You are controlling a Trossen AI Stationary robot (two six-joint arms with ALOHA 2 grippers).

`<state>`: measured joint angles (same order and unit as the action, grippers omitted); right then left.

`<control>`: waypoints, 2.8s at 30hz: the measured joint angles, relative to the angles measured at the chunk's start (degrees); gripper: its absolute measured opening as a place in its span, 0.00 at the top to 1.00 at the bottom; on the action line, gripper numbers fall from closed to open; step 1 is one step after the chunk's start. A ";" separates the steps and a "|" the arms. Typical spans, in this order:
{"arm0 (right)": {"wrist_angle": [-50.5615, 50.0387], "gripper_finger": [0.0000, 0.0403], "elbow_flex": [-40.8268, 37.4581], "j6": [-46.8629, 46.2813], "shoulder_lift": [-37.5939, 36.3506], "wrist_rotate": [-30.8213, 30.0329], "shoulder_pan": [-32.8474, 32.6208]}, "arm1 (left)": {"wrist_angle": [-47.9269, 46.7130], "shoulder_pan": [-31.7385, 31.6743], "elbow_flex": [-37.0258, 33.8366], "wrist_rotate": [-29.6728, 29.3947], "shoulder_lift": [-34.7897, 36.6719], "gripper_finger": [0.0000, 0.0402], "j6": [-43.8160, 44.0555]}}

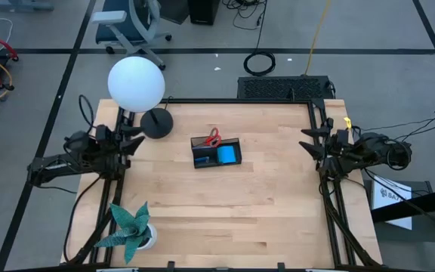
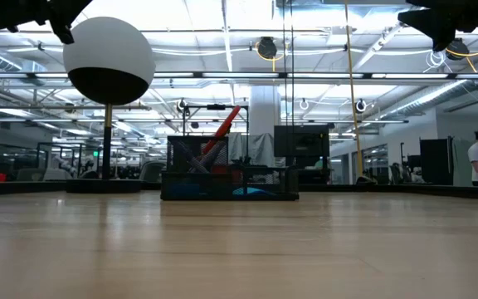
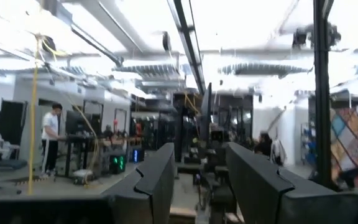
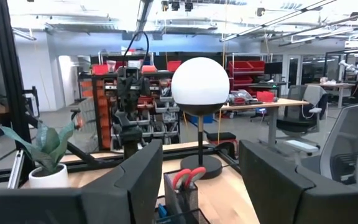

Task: Pick and place office supplies into organizer
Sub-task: Return to Home Position

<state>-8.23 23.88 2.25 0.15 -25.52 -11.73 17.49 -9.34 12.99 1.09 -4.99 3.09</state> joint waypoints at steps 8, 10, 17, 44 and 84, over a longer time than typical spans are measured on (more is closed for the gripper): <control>3.70 0.49 -1.13 -1.10 -0.03 0.09 -0.01 | 16.93 0.00 -11.29 -5.59 4.69 0.62 0.55; 9.03 0.49 -3.66 -0.14 -0.04 0.23 0.00 | 18.54 0.00 -12.22 -6.85 4.54 0.62 -0.38; 28.06 0.50 -14.56 5.16 -0.01 0.13 0.00 | 18.68 -0.01 -12.45 -6.45 4.70 0.62 -2.12; 11.36 0.49 -22.91 14.51 0.14 21.25 -0.02 | 1.45 0.00 -12.41 -5.38 4.70 0.62 -9.26; 10.34 0.50 -22.99 14.97 0.14 21.09 0.04 | -16.65 0.11 -12.26 -3.90 -1.75 0.62 -10.32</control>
<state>2.11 0.89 17.21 0.30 -4.43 -11.68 0.84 -9.23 0.73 -2.81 -6.74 -7.22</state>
